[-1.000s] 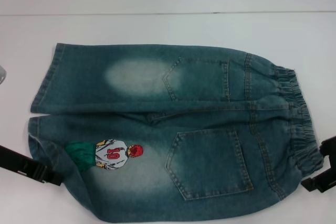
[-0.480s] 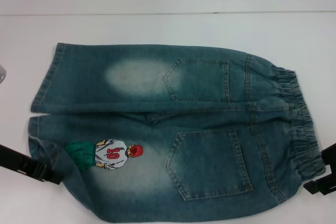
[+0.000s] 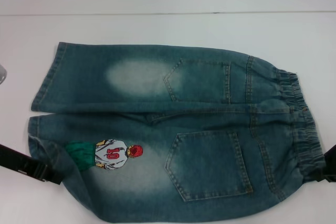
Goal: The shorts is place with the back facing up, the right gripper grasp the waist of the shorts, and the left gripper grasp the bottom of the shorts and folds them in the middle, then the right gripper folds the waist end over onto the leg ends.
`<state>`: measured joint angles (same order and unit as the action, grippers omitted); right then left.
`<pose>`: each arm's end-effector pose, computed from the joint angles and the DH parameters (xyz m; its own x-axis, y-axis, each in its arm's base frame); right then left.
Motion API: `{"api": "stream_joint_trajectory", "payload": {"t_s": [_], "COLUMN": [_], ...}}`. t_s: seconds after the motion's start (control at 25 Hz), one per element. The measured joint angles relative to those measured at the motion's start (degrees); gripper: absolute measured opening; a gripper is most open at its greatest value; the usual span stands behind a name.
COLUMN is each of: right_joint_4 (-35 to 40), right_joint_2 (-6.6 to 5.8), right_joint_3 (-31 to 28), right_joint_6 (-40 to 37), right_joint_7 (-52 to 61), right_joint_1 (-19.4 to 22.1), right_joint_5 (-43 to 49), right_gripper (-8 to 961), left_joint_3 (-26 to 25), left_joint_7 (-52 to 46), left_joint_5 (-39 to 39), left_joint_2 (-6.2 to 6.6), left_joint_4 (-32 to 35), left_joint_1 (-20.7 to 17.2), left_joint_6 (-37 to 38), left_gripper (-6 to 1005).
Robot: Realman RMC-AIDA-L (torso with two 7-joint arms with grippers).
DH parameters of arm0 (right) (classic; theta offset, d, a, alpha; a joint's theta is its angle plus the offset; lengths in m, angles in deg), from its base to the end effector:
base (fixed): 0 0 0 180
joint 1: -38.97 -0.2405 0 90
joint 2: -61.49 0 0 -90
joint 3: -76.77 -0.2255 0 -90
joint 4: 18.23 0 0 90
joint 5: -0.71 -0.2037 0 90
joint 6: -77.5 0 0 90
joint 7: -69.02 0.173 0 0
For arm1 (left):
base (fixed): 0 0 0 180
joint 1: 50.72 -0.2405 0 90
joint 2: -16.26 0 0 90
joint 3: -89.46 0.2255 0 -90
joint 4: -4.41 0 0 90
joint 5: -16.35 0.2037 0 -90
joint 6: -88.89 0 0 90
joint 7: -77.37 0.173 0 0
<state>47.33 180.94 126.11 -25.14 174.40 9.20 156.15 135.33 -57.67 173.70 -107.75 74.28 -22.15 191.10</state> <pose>0.2739 0.2858 0.0304 0.7792 -0.5624 0.2767 -0.5294 -0.8269 -0.1898 -0.2679 0.2819 0.0211 0.4058 0.9101 -0.0836 0.8612 -0.4114 -0.2986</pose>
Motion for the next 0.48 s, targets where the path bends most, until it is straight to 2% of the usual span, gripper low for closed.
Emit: {"api": "stream_joint_trajectory", "payload": {"t_s": [0.24,0.48], "right_joint_4": [0.17,1.39], "right_joint_2": [0.01,-0.05], "right_joint_3": [-1.12,-5.66], "right_joint_6": [1.34,1.1], "right_joint_7": [-2.26,-6.83], "right_joint_1": [0.77,1.14], "right_joint_5": [-1.04,-5.51], "right_gripper": [75,61], "left_joint_3": [-1.2,-3.46], "left_joint_7": [-0.33,0.33], "left_joint_5": [-1.08,-2.76], "left_joint_2": [-0.04,0.18], "left_joint_4": [0.79,0.73], "left_joint_1": [-0.44,-0.04], "left_joint_6": [-1.23,-2.49], "left_gripper": [71,70]}}
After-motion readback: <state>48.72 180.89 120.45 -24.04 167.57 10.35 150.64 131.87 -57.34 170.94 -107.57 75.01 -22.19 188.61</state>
